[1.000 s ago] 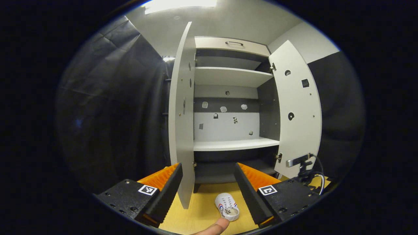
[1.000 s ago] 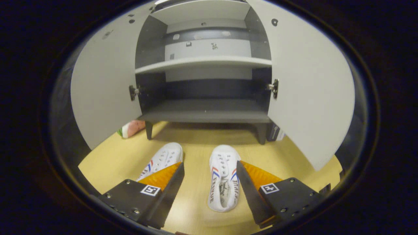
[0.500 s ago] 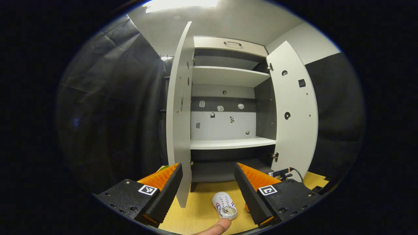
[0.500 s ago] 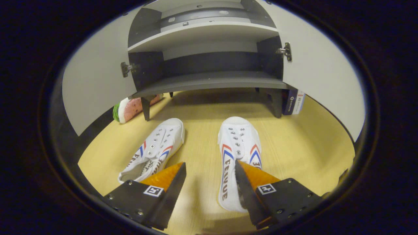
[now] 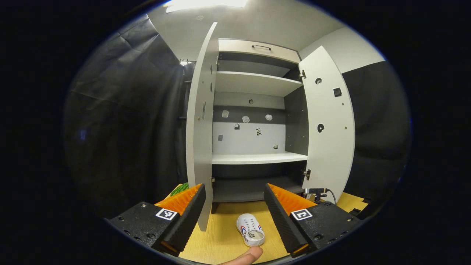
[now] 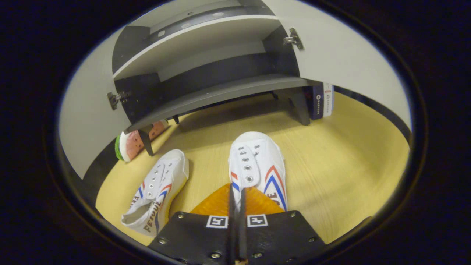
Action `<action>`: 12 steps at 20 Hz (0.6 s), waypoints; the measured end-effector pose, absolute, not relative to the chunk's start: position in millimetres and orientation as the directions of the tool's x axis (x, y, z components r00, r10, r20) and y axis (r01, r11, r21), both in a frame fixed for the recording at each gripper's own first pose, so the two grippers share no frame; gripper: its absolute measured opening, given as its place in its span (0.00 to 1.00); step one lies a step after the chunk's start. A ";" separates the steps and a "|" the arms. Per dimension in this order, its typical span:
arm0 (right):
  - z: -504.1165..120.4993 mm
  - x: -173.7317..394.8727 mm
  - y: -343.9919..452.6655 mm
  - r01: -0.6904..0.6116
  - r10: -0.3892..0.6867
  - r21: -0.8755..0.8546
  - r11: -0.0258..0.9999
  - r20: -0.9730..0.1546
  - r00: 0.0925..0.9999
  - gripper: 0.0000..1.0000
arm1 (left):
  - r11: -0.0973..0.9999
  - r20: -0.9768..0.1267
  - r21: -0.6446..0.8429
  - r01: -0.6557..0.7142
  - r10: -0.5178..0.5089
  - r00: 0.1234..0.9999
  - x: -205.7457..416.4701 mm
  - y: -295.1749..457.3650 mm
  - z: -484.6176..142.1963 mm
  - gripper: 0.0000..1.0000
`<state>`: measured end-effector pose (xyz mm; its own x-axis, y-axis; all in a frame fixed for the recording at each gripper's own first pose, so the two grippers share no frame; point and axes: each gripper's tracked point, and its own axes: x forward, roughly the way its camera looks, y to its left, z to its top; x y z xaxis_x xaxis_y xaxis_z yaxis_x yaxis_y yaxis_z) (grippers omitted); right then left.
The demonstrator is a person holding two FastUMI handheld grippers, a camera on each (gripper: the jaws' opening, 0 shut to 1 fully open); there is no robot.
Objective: Grab one shoe with the right hand and put it into the shoe cabinet, grab the other shoe with the left hand and put it into the shoe cabinet; then close the right door with the right hand and the left door with the left hand.
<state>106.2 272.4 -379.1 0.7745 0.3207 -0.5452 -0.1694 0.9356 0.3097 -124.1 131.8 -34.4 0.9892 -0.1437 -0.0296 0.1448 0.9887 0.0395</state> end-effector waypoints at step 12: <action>-334.3 74.1 276.7 -0.301 0.406 0.331 0.894 -0.315 0.858 0.00 | 0.980 -0.036 0.026 0.197 -0.196 0.980 -128.7 119.2 -43.5 0.97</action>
<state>74.1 276.7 -334.3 0.8580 0.4057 -0.3150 -0.3013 0.8943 0.3310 -128.7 119.2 -43.5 0.9799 -0.1961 -0.0363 0.1971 0.9800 0.0261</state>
